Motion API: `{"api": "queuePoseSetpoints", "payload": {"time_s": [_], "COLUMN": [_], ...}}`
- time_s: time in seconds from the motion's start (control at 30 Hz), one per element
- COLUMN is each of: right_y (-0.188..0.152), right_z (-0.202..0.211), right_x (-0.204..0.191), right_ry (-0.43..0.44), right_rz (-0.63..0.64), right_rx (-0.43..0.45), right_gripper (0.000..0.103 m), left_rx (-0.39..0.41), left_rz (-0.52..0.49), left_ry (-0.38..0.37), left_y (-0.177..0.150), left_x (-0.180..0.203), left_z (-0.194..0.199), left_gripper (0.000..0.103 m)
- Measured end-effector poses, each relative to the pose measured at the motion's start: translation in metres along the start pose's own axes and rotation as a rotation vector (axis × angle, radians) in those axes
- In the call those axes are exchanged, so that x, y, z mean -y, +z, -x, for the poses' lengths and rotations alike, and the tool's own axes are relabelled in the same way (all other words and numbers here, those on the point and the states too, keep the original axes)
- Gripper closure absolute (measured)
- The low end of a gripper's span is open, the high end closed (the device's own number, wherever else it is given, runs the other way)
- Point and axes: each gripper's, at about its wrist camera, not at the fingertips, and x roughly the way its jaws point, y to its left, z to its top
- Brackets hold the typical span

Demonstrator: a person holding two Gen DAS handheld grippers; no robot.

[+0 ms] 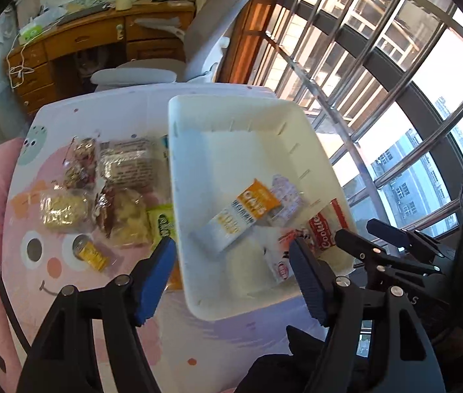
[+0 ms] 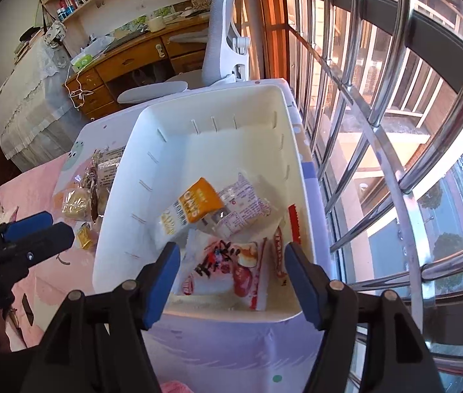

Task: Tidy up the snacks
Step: 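Withdraw both grippers from the tray back toward the snack pile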

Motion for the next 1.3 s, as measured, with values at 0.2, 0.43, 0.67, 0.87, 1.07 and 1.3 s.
{"api": "queuePoseSetpoints", "payload": {"time_s": [0.2,0.43,0.67,0.87,1.07,1.3], "right_y": [-0.005,-0.015,-0.030,-0.044,-0.064,-0.083], "right_z": [-0.004,-0.006,-0.006,-0.008,-0.010,-0.017], "right_x": [-0.015,-0.042,-0.084,-0.119,-0.156,-0.190], "right_ry": [0.028,0.043,0.056,0.063,0.053,0.039], "right_rz": [-0.030,-0.064,-0.086,-0.105,-0.128,-0.178], "right_rx": [-0.024,-0.041,-0.048,-0.051,-0.041,-0.032], "right_gripper": [0.036,0.036,0.036,0.036,0.036,0.036], "left_rx": [-0.001,-0.022,-0.042,-0.056,-0.079,-0.116], "left_rz": [0.029,0.049,0.046,0.033,0.014,-0.026], "left_ry": [0.020,0.041,0.056,0.068,0.072,0.075], "left_y": [-0.016,-0.029,-0.041,-0.051,-0.062,-0.066], "left_x": [-0.029,-0.065,-0.105,-0.140,-0.177,-0.210], "left_z": [0.012,0.028,0.047,0.061,0.071,0.073], "left_gripper": [0.033,0.033,0.033,0.033,0.033,0.033]}}
